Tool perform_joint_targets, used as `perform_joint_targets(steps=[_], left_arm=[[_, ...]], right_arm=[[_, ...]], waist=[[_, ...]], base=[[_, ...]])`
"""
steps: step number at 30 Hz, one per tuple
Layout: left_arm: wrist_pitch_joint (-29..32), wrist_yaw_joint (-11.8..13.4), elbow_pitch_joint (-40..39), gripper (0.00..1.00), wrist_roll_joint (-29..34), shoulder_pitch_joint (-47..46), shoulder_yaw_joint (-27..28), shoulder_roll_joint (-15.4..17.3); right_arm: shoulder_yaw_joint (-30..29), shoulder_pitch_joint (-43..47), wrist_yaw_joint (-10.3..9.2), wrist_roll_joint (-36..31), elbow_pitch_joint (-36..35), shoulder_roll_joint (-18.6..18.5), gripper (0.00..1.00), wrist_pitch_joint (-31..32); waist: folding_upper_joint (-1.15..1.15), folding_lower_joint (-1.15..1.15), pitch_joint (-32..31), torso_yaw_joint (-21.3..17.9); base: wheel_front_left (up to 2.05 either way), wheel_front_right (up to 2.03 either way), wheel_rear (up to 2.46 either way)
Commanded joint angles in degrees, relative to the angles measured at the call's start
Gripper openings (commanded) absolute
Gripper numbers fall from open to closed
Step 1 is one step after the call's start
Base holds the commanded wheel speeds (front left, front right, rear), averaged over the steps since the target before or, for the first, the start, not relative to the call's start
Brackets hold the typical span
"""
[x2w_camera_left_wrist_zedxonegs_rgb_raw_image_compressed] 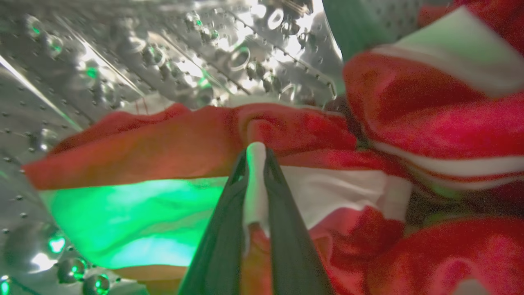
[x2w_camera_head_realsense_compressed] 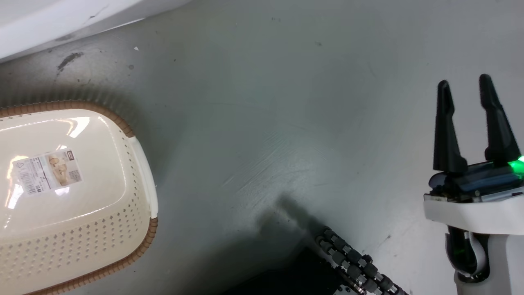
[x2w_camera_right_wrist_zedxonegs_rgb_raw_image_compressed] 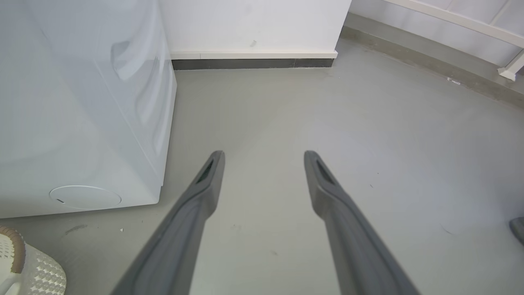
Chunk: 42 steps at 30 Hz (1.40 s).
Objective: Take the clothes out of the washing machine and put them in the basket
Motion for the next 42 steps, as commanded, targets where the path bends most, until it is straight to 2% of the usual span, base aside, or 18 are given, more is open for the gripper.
perform_joint_targets(steps=[1,9,18,24,33,37,42], left_arm=[[-2.27,0.17,0.4,0.0,0.29,-0.9,-0.21,-0.7],[-15.26,0.14,3.85,0.0,-1.5,2.87,-0.38,-5.45],[-27.82,-0.13,8.67,0.0,-7.05,14.96,-2.43,-12.19],[-37.38,-0.15,8.58,0.0,-11.88,24.43,-3.87,-15.65],[-50.67,-0.07,5.83,0.0,-15.32,35.91,-4.5,-19.87],[-54.04,2.74,2.15,0.0,-14.25,41.09,-4.79,-21.19],[-55.12,7.06,-7.85,0.0,-13.44,48.68,-3.21,-21.22]], right_arm=[[-0.73,-0.95,-0.06,-0.47,0.08,0.1,1.0,-0.12],[-5.08,-2.23,-0.06,-2.76,1.07,0.09,1.0,-0.12],[-8.42,-1.79,-0.06,-6.83,1.93,0.07,1.0,-0.12],[-9.23,0.18,-0.06,-9.29,2.92,0.06,1.0,-0.12],[-10.92,2.51,-0.06,-11.26,4.14,0.06,1.0,-0.12],[-11.04,3.45,-0.06,-11.93,4.3,0.06,1.0,-0.12],[-11.28,4.69,-0.06,-11.69,5.03,0.07,1.0,-0.12]], waist=[[0.0,-0.01,-0.85,0.62],[0.0,-0.01,-6.56,4.45],[0.0,-0.01,-16.2,9.26],[0.0,-0.01,-23.51,12.4],[0.0,-0.01,-33.56,17.19],[0.0,-0.01,-37.05,18.76],[0.0,-0.01,-40.51,20.41]], base=[[0.0,0.0,0.0],[0.0,0.0,0.0],[0.0,0.0,0.0],[0.0,0.0,0.0],[0.0,0.0,0.0],[0.0,0.0,0.0],[0.0,0.0,0.0]])
